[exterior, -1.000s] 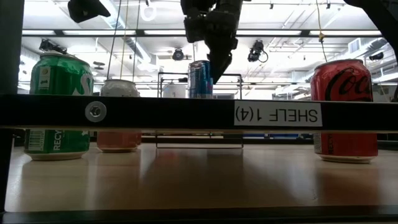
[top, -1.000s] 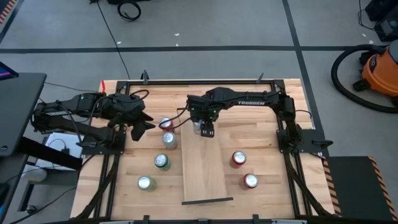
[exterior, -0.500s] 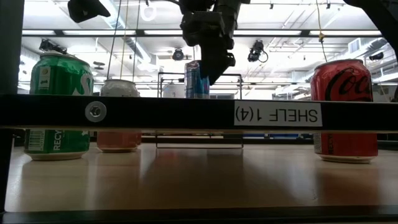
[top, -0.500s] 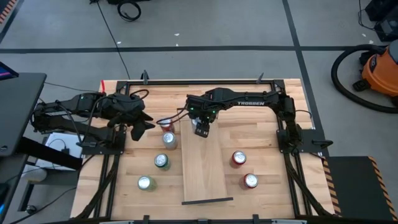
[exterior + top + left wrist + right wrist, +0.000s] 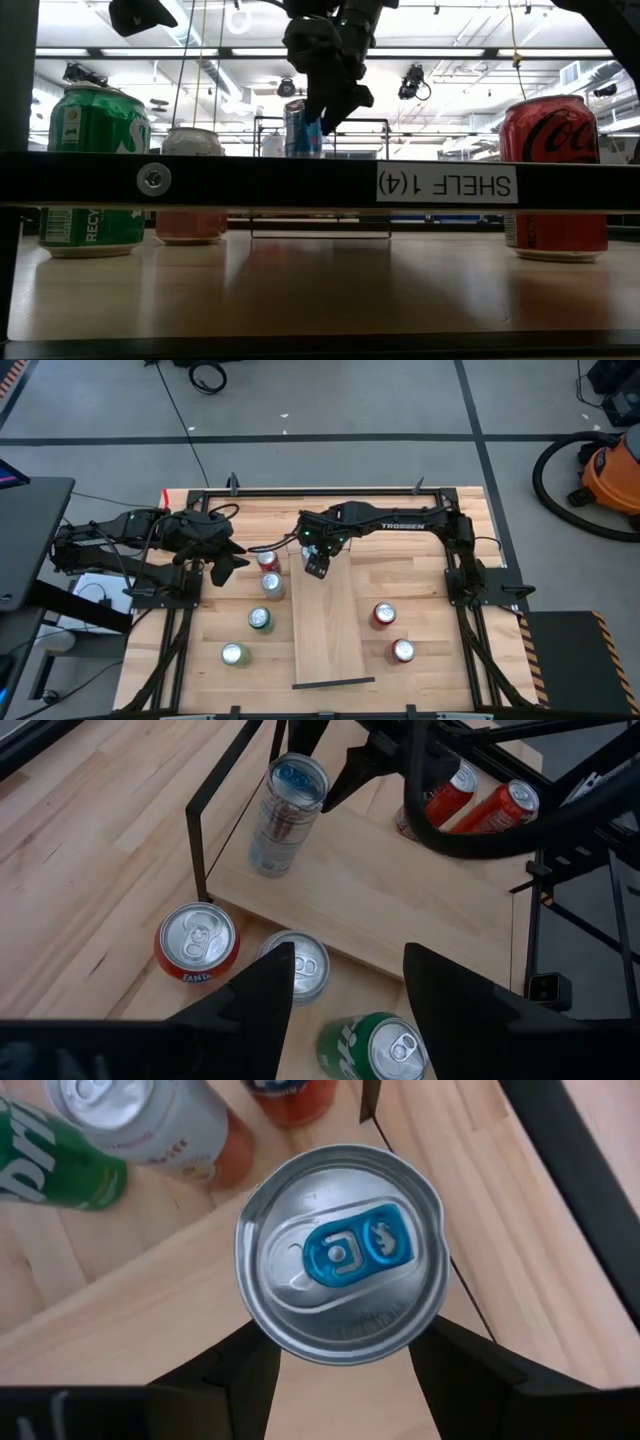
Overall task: Place canned beverage on shelf
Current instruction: Put the white and blue soda can on the shelf
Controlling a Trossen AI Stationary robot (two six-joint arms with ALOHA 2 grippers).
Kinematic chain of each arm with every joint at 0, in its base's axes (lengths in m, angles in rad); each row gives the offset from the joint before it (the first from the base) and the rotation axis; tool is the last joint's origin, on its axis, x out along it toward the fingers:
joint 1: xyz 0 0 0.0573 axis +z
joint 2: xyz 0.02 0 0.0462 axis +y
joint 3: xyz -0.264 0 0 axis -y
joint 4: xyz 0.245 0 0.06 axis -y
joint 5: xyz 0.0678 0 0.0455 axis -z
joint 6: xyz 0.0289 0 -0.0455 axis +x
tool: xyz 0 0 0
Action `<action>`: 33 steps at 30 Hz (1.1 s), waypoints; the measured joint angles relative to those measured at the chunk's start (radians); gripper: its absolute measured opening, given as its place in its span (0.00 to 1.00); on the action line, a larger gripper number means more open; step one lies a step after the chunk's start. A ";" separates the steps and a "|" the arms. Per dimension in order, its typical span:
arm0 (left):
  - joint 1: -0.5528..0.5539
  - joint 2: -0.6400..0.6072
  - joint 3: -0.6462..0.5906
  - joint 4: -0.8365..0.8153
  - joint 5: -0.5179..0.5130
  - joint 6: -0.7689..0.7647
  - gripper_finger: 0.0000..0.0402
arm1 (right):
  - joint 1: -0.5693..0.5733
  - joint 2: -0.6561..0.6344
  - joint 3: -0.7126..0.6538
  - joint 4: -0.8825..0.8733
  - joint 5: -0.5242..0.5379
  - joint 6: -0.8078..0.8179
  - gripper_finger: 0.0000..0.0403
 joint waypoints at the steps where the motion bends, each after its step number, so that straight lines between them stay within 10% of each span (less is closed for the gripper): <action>1: 0.000 0.000 0.000 0.000 0.000 0.000 0.49 | 0.000 0.002 0.000 0.005 0.000 -0.011 0.55; 33: 0.000 0.000 0.000 0.000 0.000 0.008 0.49 | 0.003 0.001 -0.114 0.206 0.000 -0.202 0.55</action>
